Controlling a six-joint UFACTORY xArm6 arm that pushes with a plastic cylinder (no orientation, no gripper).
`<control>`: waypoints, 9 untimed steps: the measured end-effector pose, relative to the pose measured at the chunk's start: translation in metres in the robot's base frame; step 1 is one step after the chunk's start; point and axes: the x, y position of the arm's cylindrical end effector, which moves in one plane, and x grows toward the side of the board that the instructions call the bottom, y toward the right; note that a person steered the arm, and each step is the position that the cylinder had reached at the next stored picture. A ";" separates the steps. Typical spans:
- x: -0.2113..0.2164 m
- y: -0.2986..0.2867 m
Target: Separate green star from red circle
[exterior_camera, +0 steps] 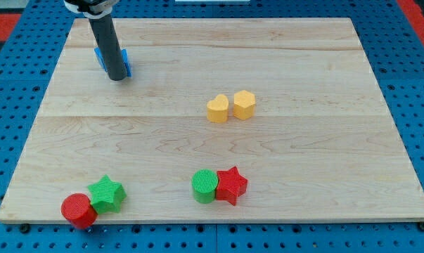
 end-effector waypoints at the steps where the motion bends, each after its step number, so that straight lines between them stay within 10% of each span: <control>1: 0.048 0.018; 4: 0.202 0.120; 9: 0.244 0.241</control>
